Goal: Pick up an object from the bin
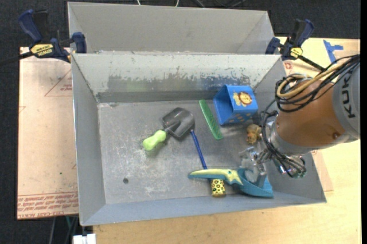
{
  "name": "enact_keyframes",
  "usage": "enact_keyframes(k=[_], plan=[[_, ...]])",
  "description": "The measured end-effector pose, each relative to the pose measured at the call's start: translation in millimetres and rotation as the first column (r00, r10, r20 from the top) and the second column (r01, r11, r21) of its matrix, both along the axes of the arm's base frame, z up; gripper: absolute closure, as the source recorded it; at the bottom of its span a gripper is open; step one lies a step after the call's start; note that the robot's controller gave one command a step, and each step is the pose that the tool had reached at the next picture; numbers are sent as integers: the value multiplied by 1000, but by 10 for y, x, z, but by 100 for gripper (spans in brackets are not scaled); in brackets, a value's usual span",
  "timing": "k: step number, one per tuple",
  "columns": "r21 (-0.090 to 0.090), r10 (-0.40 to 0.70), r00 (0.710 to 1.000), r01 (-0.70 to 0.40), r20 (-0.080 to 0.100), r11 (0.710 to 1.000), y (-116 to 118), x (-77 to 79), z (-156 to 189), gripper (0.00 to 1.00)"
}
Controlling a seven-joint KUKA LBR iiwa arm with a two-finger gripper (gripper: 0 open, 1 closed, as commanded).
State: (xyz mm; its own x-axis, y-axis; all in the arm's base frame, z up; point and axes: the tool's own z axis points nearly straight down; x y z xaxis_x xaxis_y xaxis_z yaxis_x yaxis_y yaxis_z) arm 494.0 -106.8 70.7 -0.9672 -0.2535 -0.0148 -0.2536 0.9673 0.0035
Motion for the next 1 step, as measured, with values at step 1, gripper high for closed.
enact_keyframes(k=[1], plan=[[0,-3,1000,3,0,1000,76,15,-8,100]])
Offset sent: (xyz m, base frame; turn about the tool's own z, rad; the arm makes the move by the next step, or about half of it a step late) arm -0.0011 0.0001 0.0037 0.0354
